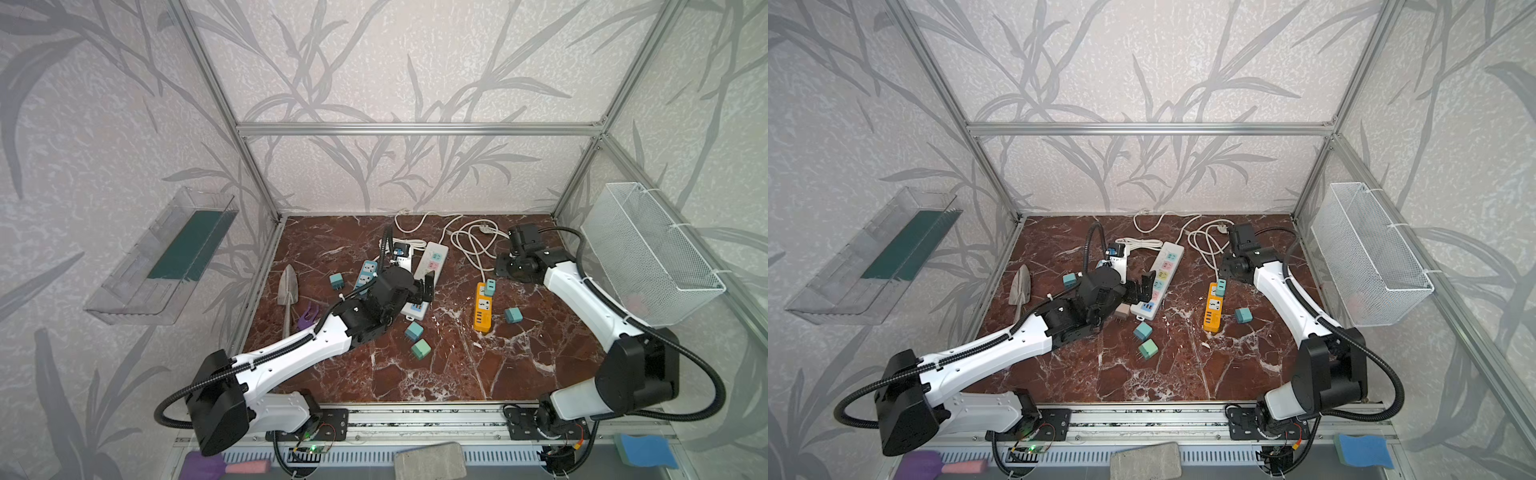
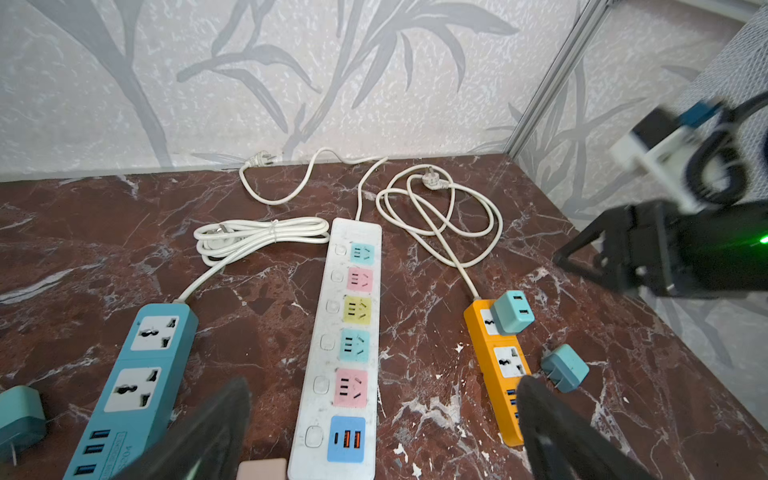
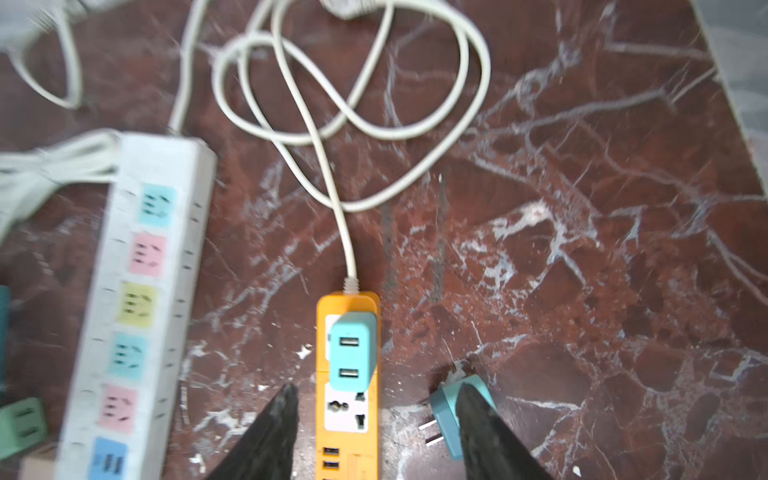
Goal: Insert the plug
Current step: 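Open right gripper and lift away while left arm shifts over white strip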
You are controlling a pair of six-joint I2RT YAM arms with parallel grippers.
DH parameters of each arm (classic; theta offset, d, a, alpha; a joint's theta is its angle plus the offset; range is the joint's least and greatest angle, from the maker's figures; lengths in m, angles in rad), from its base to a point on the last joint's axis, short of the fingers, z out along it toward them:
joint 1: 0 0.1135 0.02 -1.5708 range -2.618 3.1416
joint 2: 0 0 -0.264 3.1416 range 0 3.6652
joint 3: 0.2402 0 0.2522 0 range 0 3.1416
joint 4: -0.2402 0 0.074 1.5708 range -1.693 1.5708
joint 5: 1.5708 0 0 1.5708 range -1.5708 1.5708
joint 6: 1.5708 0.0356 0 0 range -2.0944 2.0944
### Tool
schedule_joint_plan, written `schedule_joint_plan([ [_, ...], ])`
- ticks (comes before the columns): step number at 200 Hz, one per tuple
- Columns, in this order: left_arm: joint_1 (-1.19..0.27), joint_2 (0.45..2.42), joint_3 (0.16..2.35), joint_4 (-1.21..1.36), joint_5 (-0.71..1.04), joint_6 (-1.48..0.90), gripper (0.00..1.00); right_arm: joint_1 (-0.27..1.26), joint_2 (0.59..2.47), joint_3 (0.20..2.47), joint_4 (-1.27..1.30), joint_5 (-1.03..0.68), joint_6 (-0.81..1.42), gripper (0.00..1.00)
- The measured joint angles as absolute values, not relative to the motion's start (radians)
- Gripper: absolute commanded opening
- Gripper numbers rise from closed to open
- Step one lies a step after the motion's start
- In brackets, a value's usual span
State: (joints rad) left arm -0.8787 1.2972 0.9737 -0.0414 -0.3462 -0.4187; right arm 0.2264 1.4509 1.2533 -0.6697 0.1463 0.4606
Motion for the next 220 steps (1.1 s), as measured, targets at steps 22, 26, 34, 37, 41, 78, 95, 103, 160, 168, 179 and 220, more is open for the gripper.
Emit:
schedule_joint_plan([
  [22,-0.879,1.384,1.050,-0.119,-0.345,-0.419,0.98,0.235,1.382,1.245,-0.667,0.142,0.469,0.61],
  [26,-0.879,1.398,1.065,-0.133,-0.343,-0.419,0.96,0.237,1.372,1.235,-0.667,0.139,0.471,0.61],
  [34,-0.879,1.426,1.090,-0.155,-0.336,-0.414,0.94,0.238,1.350,1.203,-0.669,0.136,0.476,0.61],
  [37,-0.879,1.433,1.097,-0.162,-0.334,-0.409,0.94,0.239,1.343,1.189,-0.671,0.134,0.479,0.62],
  [41,-0.878,1.444,1.104,-0.167,-0.331,-0.405,0.94,0.240,1.334,1.171,-0.673,0.130,0.480,0.62],
  [78,-0.875,1.509,1.150,-0.254,-0.310,-0.348,0.96,0.251,1.314,1.102,-0.765,0.047,0.499,0.60],
  [95,-0.874,1.555,1.211,-0.314,-0.292,-0.310,0.94,0.274,1.314,1.102,-0.781,0.011,0.513,0.59],
  [103,-0.874,1.573,1.243,-0.349,-0.278,-0.290,0.95,0.303,1.313,1.102,-0.784,0.010,0.519,0.59],
  [160,-0.869,1.641,1.365,-0.501,-0.134,-0.207,0.89,0.453,1.176,1.025,-0.813,0.097,0.547,0.61],
  [168,-0.869,1.660,1.383,-0.517,-0.125,-0.201,0.89,0.442,1.140,1.001,-0.818,0.113,0.557,0.61],
  [179,-0.869,1.682,1.396,-0.534,-0.123,-0.197,0.89,0.424,1.097,0.968,-0.820,0.125,0.572,0.62],
  [220,-0.869,1.705,1.399,-0.577,-0.141,-0.190,0.87,0.276,1.025,0.859,-0.816,0.122,0.604,0.76],
])
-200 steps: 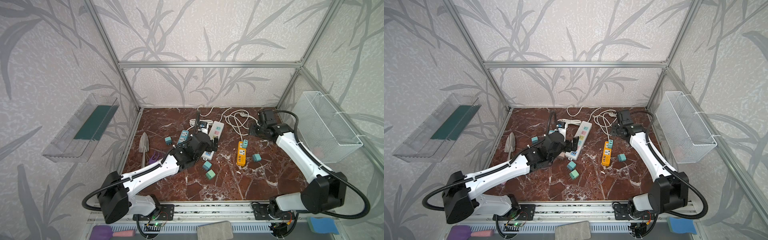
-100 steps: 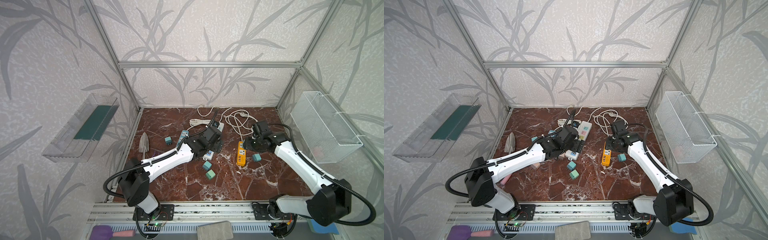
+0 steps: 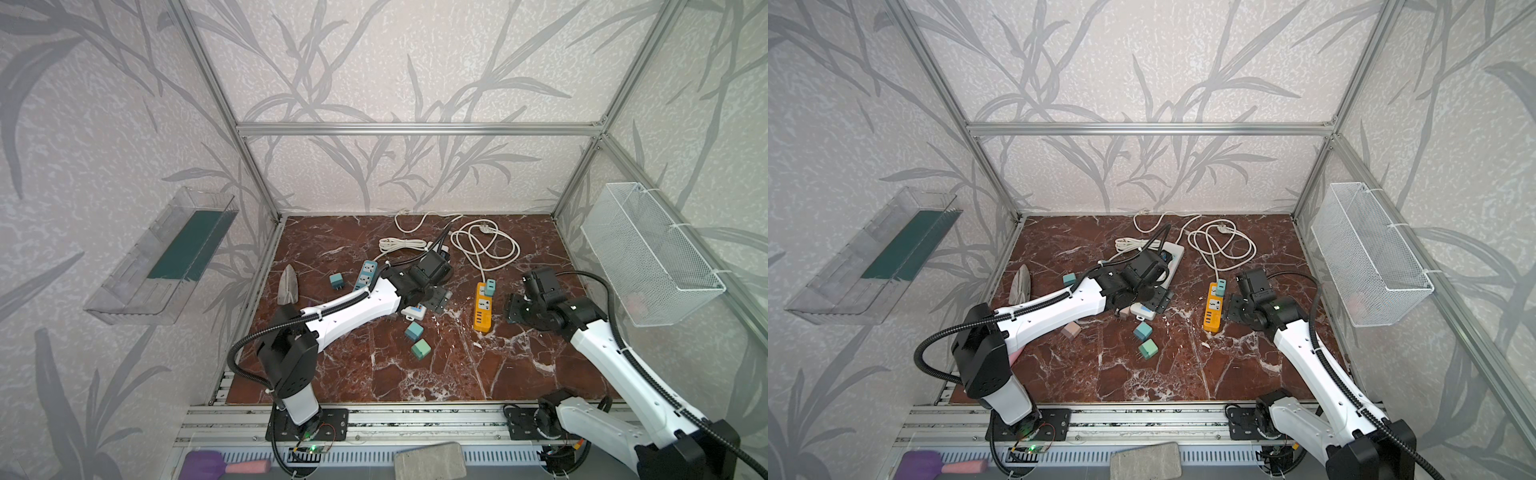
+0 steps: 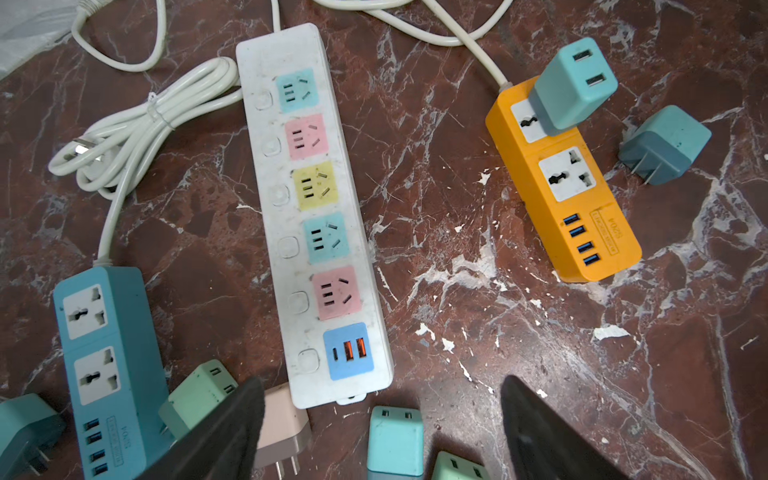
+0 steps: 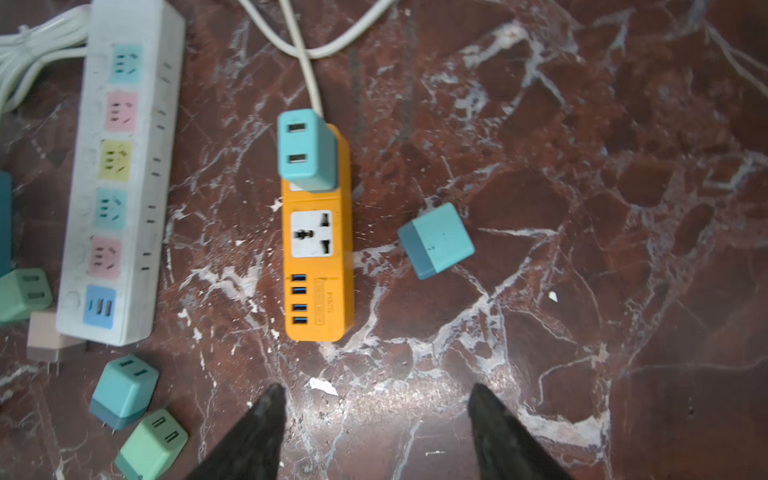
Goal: Insert the plug
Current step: 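Open right gripper and lift away while left arm shifts over white strip, then lower right gripper onto the loose teal adapter beside the yellow strip and close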
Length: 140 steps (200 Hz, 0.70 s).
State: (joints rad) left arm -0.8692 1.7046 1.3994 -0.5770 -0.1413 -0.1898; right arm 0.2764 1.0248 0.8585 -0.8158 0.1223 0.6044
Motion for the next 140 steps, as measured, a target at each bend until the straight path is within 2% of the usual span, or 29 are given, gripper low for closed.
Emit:
schedule_joint_plan([
  [46,-0.868,1.652,1.388,-0.562,-0.139,-0.204,0.87,0.210,1.040,0.858,-0.818,0.148,0.686,0.77],
  [95,-0.868,1.604,1.380,-0.537,-0.131,-0.229,0.86,0.187,0.923,0.794,-0.861,0.207,0.809,0.77],
  [140,-0.868,1.574,1.365,-0.527,-0.132,-0.260,0.85,0.175,0.909,0.798,-0.896,0.231,0.865,0.77],
])
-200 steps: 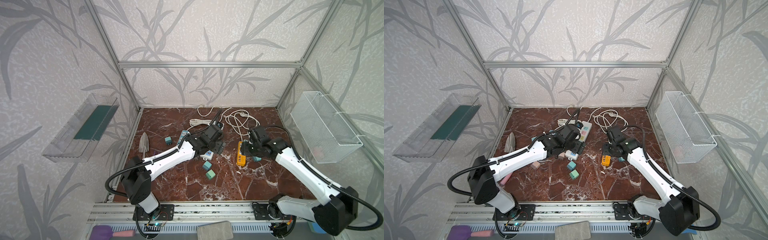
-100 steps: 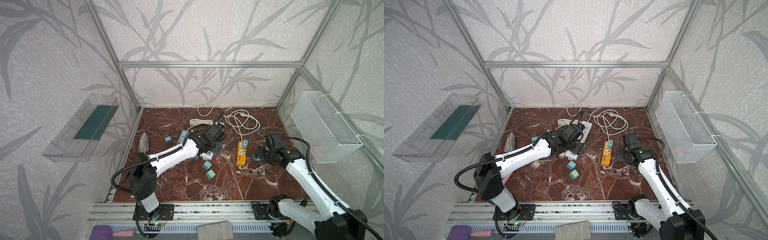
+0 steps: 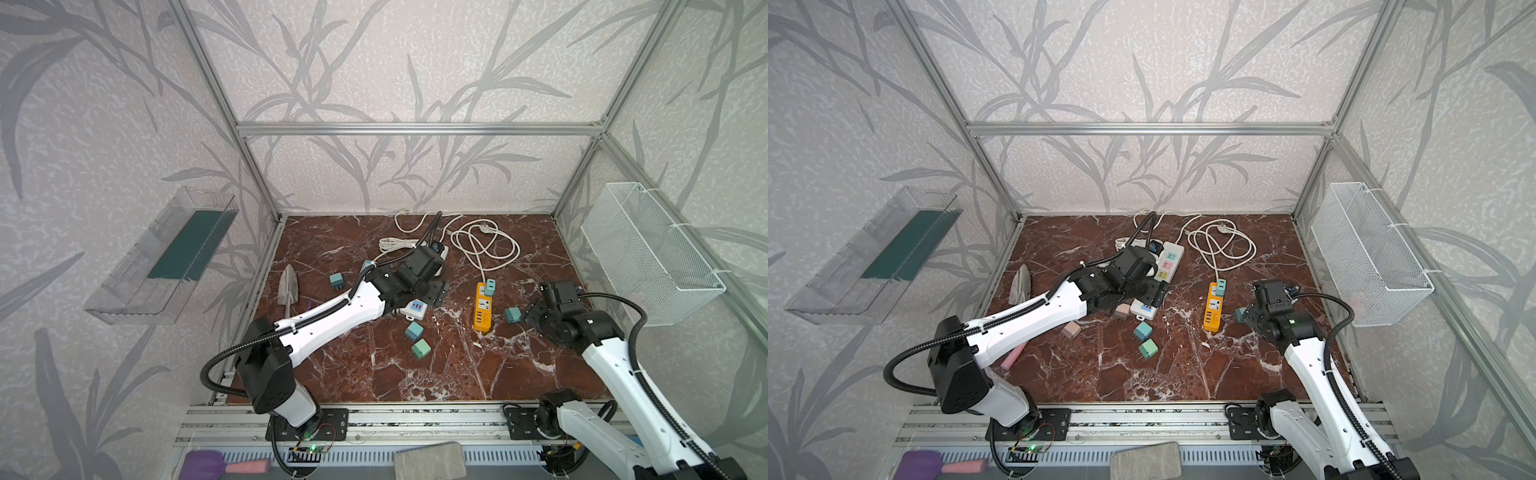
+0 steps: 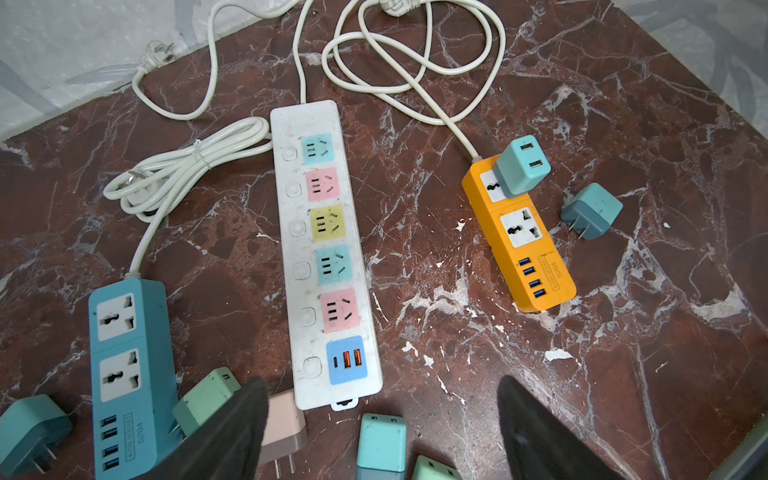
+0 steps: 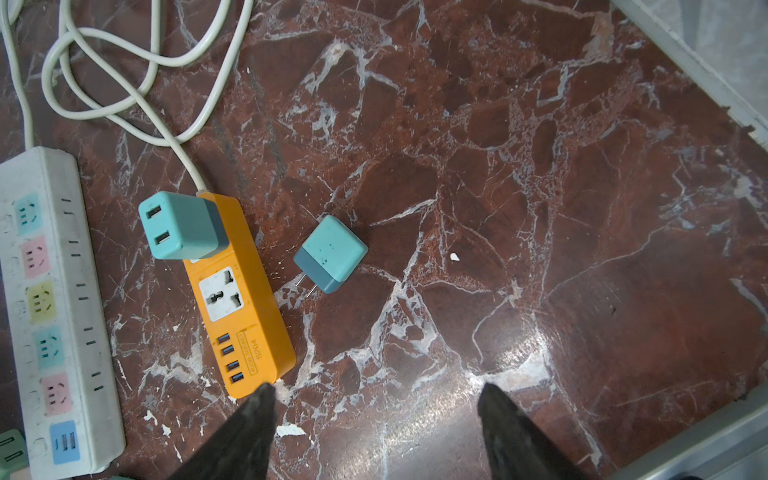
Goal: Insert the plug
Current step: 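Lower right gripper onto the loose teal adapter beside the yellow strip and close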
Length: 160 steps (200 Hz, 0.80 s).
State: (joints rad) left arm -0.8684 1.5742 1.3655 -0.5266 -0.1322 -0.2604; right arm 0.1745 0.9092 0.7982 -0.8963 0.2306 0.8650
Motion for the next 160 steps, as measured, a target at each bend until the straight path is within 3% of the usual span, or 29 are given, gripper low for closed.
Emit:
schedule_joint_plan([
  [135,-0.864,1.518,1.366,-0.520,-0.064,-0.290,0.81,0.062,1.385,0.805,-0.591,0.040,1.066,0.76],
  [160,-0.861,1.509,1.366,-0.511,-0.062,-0.290,0.81,0.050,1.474,0.805,-0.535,0.004,1.081,0.67],
])
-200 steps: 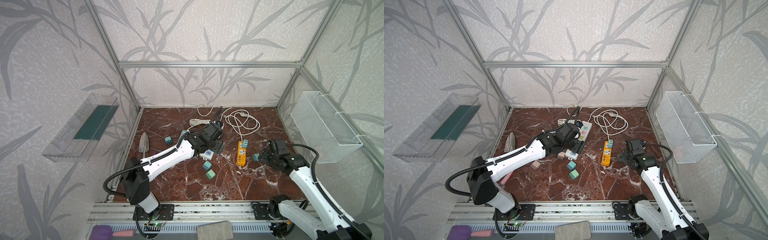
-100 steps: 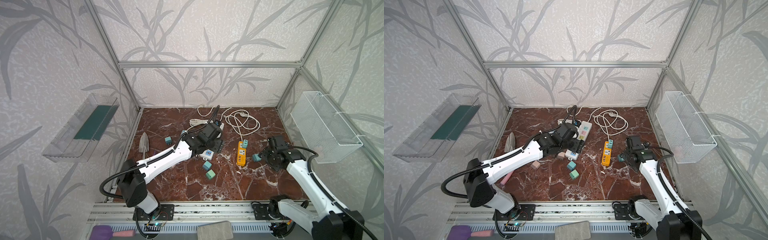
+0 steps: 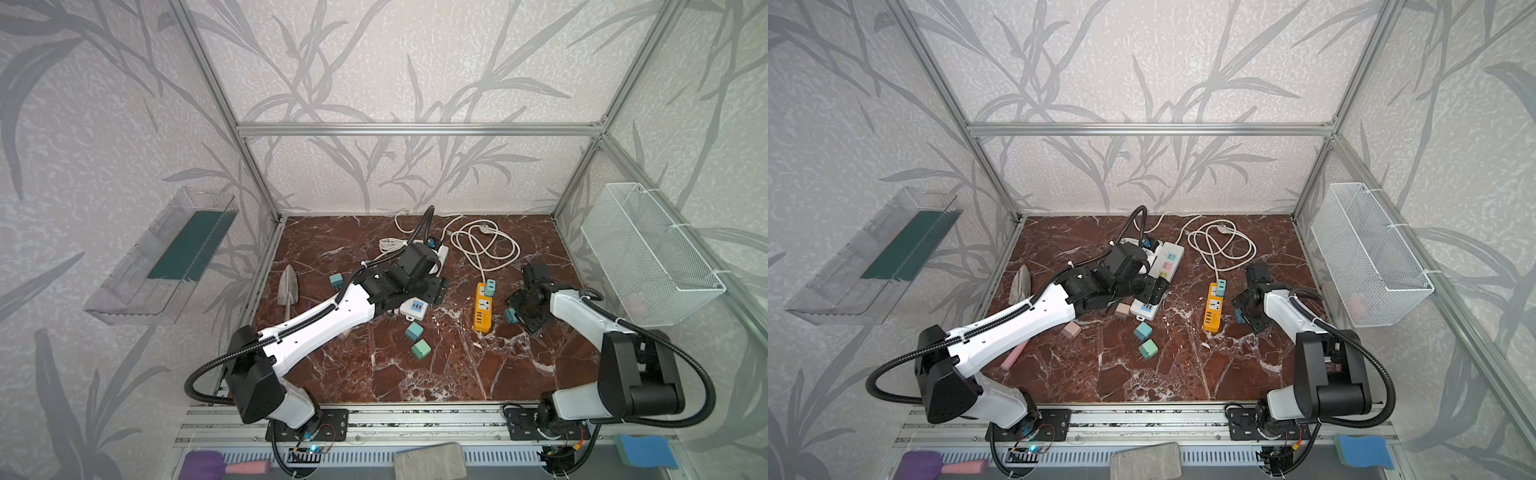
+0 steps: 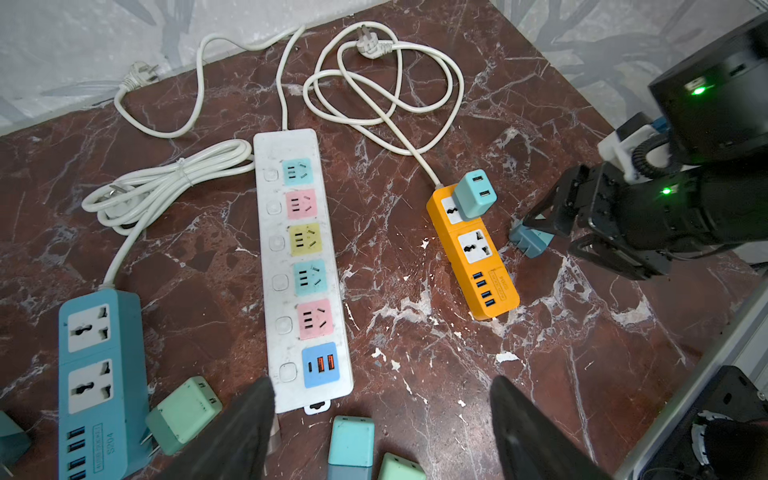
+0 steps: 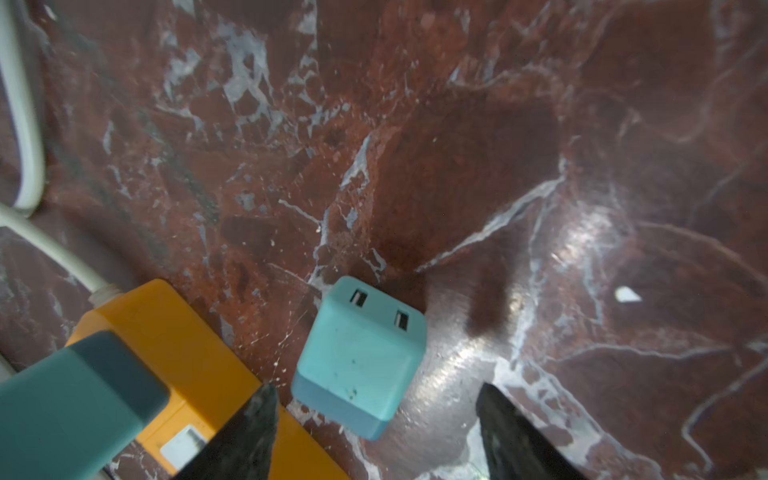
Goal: Insert the plug
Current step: 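Lower right gripper onto the loose teal adapter beside the yellow strip and close, then lift the teal adapter with right gripper toward the left gripper while left arm reaches in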
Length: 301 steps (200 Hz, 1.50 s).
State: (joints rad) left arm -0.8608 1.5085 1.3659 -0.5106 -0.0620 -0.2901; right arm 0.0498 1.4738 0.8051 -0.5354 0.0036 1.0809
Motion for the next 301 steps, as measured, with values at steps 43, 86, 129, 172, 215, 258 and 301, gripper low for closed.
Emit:
schedule_joint_plan([
  [43,-0.855,1.511,1.365,-0.509,-0.042,-0.290,0.80,0.034,1.535,0.799,-0.456,-0.036,1.088,0.63],
  [86,-0.846,1.514,1.365,-0.508,-0.027,-0.290,0.79,0.015,1.540,0.793,-0.425,-0.048,1.079,0.47],
  [129,-0.841,1.514,1.365,-0.508,-0.025,-0.290,0.79,0.013,1.543,0.792,-0.405,-0.065,1.064,0.39],
  [172,-0.830,1.514,1.365,-0.508,-0.024,-0.290,0.79,0.013,1.453,0.776,-0.475,-0.042,1.010,0.34],
  [215,-0.800,1.511,1.365,-0.507,-0.030,-0.290,0.78,0.042,1.227,0.764,-0.563,-0.004,0.950,0.32],
  [258,-0.791,1.478,1.337,-0.493,-0.113,-0.279,0.78,0.308,1.090,0.743,-0.667,0.099,0.962,0.28],
  [301,-0.791,1.436,1.303,-0.458,-0.249,-0.273,0.78,0.767,1.196,0.794,-0.751,0.252,1.087,0.27],
])
